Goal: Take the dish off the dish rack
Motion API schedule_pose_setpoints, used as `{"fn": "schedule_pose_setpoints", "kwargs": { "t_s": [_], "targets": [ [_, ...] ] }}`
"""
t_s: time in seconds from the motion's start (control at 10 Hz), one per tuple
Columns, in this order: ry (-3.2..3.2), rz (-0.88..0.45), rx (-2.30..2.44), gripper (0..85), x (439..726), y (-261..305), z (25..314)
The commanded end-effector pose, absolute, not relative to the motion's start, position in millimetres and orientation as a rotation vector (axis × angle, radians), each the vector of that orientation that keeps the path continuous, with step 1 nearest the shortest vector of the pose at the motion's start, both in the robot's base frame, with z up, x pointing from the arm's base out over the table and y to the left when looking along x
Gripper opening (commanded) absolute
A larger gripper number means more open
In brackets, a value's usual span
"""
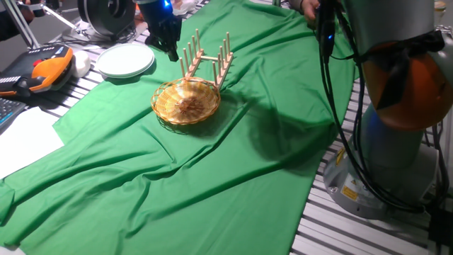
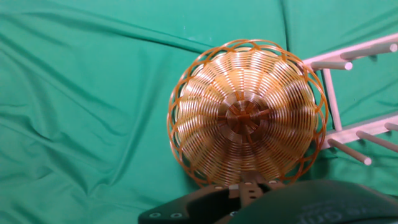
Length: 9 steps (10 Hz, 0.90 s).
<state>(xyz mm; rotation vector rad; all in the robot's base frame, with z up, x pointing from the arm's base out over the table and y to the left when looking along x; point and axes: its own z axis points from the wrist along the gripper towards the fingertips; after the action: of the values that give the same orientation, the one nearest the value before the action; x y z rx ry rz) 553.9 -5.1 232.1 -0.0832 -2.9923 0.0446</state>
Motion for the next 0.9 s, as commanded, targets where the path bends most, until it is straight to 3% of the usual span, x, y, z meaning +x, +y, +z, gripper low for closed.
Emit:
{"fn": "schedule_pose_setpoints", "kwargs": {
  "t_s": [0.0, 0.2, 0.3, 0.4, 0.8],
  "targets": [
    [-3.021, 0.014, -0.035, 0.0, 554.8, -4.6, 230.7],
    [-3.016, 0.021, -0.065, 0.0, 555.6, -4.9, 228.8],
    [-3.008, 0.064, -0.061, 17.0, 555.5, -4.8, 228.7],
    [-3.016, 0.059, -0.012, 0.0, 556.5, -4.9, 226.7],
    [-3.04, 0.054, 0.038, 0.0, 558.7, -5.0, 221.6]
  ]
}}
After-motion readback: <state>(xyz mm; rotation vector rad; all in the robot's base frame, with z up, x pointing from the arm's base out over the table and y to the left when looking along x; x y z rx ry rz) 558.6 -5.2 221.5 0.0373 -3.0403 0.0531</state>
